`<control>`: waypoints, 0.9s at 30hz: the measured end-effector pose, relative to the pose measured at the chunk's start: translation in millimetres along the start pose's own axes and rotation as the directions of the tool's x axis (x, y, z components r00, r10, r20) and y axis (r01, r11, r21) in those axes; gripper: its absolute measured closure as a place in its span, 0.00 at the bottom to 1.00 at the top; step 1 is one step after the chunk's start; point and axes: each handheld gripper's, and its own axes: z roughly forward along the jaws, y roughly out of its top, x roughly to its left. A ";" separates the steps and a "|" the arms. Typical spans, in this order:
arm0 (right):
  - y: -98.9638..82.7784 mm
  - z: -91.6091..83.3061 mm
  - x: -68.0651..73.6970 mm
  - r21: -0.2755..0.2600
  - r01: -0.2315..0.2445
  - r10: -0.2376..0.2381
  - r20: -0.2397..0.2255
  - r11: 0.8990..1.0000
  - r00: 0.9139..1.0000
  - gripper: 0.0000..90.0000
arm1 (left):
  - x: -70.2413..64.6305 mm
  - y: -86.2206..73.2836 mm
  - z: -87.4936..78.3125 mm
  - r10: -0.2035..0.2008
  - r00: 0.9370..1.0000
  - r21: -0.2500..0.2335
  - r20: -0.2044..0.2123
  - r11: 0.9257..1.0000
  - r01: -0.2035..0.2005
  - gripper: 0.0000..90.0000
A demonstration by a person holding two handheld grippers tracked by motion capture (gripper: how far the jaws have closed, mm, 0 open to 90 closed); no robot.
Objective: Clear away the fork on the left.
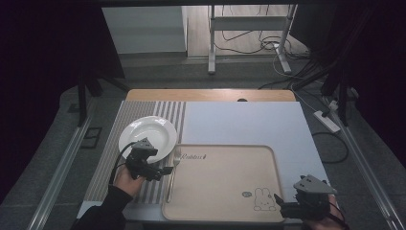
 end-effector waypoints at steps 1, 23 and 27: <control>0.1 -0.2 -0.1 0.001 0.001 -0.001 -0.001 1.000 1.000 0.00 | 0.1 -1.5 -1.3 0.012 1.000 -0.005 -0.012 1.000 -0.012 0.00; 0.0 -0.3 0.0 0.002 0.001 -0.001 0.001 1.000 1.000 0.00 | 2.3 -25.1 -19.1 -0.028 0.999 -0.021 -0.016 0.999 0.028 0.00; 0.2 -0.2 0.1 0.003 -0.001 0.001 0.000 1.000 1.000 0.00 | 2.6 -30.7 -24.0 -0.043 0.999 -0.022 -0.018 0.999 0.043 0.00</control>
